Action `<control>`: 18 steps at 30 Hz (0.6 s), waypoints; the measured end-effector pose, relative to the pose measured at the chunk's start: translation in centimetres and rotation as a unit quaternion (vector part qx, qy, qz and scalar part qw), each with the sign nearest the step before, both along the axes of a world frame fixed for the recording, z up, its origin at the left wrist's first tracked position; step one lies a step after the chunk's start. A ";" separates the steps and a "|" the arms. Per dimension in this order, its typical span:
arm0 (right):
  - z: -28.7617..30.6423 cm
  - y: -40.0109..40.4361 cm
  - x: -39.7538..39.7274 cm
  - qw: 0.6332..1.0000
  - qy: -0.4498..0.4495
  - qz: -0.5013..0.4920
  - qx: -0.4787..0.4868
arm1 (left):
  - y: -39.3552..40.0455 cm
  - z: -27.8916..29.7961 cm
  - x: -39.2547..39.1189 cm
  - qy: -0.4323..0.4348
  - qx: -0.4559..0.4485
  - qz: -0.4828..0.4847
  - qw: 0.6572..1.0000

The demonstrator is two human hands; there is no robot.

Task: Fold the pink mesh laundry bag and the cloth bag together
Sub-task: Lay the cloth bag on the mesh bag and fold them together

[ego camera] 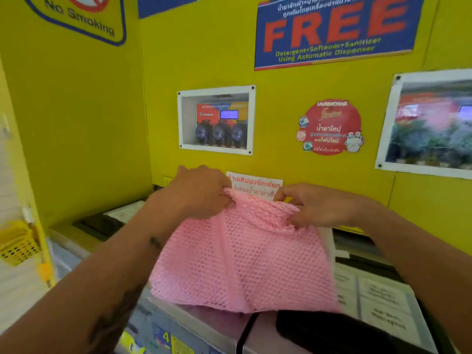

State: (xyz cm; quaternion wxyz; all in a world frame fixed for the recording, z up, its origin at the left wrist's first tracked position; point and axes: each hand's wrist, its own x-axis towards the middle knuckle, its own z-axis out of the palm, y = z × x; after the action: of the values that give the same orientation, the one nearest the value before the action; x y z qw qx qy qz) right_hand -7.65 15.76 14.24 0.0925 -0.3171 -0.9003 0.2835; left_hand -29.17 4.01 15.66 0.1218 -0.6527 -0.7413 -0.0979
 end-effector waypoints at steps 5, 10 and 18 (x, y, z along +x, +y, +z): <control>-3.1 8.0 -2.1 0.984 -0.087 -0.145 0.060 | 3.1 -6.1 2.4 -0.011 0.232 0.018 0.973; -8.7 9.4 -2.5 0.907 -0.035 -0.252 0.335 | 2.6 -14.3 5.9 -0.188 0.004 0.079 0.979; -11.5 9.1 -3.5 0.958 -0.241 -0.089 0.127 | 1.6 -18.3 1.8 -0.221 -0.039 -0.022 0.974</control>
State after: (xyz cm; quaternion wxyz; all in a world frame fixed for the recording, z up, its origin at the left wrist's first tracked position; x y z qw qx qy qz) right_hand -11.11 24.82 2.76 -0.0626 -0.4409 -0.8924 0.0728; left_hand -27.40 5.62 -2.60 -0.0726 -0.6355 -0.7384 -0.2135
